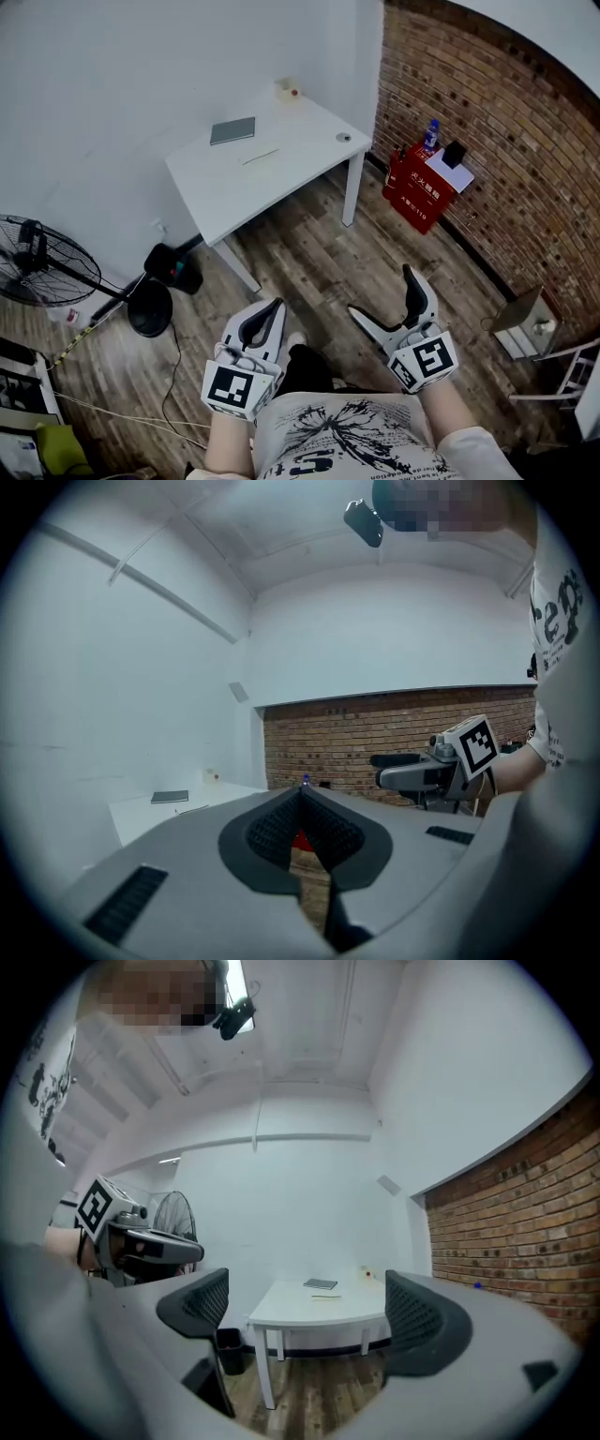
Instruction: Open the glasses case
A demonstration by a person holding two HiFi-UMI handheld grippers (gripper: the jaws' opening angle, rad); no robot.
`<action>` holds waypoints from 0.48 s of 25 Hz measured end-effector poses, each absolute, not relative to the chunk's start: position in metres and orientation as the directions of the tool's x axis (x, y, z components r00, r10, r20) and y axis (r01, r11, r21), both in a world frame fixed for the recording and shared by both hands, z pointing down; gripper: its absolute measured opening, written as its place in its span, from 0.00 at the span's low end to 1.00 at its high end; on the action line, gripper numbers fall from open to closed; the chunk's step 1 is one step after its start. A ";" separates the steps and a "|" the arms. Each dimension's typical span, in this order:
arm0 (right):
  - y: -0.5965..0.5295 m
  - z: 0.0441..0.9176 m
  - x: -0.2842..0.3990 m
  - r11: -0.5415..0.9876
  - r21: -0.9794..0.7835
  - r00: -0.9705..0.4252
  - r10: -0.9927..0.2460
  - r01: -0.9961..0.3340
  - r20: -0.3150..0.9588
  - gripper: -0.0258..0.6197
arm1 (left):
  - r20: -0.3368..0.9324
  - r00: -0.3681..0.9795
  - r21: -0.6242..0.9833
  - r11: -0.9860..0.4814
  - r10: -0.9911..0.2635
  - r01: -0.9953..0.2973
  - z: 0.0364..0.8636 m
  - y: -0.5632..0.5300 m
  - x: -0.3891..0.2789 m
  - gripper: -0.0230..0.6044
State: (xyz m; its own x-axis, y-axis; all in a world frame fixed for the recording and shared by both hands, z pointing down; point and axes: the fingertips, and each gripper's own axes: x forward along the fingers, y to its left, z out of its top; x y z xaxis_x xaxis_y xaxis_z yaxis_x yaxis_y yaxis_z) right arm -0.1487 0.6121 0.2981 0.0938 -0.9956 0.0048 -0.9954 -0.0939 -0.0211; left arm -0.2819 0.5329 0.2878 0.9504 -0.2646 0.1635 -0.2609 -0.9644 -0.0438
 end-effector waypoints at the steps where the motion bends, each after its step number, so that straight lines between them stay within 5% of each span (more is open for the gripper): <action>1: 0.605 0.300 -0.144 -0.099 -0.013 0.099 -0.995 -0.995 0.015 0.86 | 0.168 0.949 -0.041 -0.964 -0.266 -0.263 0.290 0.527 -0.280 0.06; 12: 0.467 0.321 -0.071 -0.126 -0.076 0.120 -0.990 -0.989 0.076 0.87 | 0.202 0.945 0.005 -0.964 -0.258 -0.264 0.310 0.385 -0.208 0.06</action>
